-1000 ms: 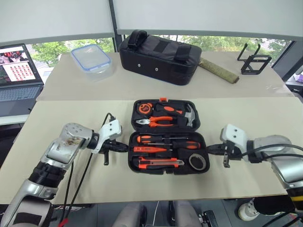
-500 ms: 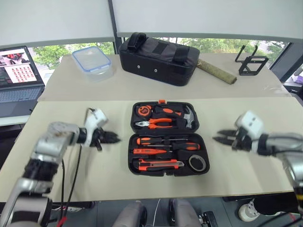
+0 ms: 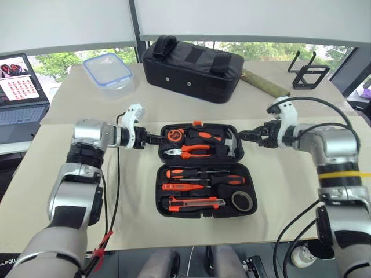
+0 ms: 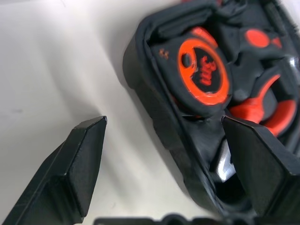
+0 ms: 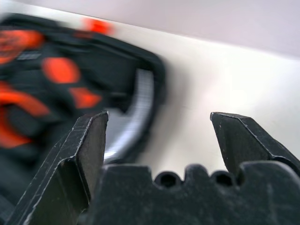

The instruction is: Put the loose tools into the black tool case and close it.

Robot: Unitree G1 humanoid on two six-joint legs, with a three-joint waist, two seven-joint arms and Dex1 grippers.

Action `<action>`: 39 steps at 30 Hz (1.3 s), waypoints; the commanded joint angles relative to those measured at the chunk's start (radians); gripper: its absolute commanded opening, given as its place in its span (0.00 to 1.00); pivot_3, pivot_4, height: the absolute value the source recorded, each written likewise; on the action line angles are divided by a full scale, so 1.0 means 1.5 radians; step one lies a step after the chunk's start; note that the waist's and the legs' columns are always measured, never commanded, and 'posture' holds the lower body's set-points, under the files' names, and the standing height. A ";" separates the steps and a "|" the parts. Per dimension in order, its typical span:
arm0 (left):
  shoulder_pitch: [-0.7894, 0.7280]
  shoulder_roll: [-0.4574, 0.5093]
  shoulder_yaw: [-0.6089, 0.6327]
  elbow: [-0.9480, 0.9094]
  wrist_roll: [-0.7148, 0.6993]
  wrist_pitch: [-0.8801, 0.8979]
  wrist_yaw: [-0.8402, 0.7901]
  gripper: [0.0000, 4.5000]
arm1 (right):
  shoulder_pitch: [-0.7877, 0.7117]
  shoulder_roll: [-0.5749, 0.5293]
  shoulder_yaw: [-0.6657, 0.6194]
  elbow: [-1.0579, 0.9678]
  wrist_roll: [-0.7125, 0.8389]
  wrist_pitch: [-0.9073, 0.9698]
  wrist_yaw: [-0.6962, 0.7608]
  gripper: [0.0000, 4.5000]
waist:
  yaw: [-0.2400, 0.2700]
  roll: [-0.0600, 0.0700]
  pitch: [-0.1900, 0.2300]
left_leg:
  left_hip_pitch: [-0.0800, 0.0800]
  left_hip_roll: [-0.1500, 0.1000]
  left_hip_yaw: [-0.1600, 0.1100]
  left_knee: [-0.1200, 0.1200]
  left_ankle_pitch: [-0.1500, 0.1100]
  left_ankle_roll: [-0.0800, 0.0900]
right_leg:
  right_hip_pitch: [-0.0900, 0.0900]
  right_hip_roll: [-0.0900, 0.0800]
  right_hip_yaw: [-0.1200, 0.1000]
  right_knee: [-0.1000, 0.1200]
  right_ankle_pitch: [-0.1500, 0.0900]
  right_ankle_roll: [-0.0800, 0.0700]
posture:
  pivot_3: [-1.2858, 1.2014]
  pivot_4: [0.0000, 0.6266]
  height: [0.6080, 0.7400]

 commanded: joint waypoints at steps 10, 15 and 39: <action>0.009 -0.008 0.007 -0.012 -0.003 -0.004 -0.002 0.17 | -0.011 0.034 0.023 0.020 -0.030 -0.037 0.020 0.00 | 0.002 0.000 0.000 | 0.000 0.000 -0.001 0.003 0.000 0.000 | 0.002 0.000 0.001 0.001 0.000 0.000 | 0.52 0.24 0.80; 0.030 -0.007 0.026 -0.061 -0.023 -0.012 -0.017 0.01 | -0.008 0.041 -0.001 -0.021 -0.010 -0.026 0.022 0.00 | 0.001 0.001 -0.001 | 0.000 0.000 -0.001 0.004 0.000 0.000 | 0.002 0.000 0.001 0.001 0.000 0.000 | 0.52 0.24 0.80; 0.289 -0.004 0.064 -0.434 0.000 -0.484 -0.011 0.01 | 0.289 0.062 -0.075 -0.425 -0.045 -0.376 -0.014 0.00 | -0.003 0.001 -0.001 | -0.001 0.000 0.001 0.002 0.000 0.000 | -0.001 0.001 0.001 0.001 0.000 0.000 | 0.52 0.24 0.80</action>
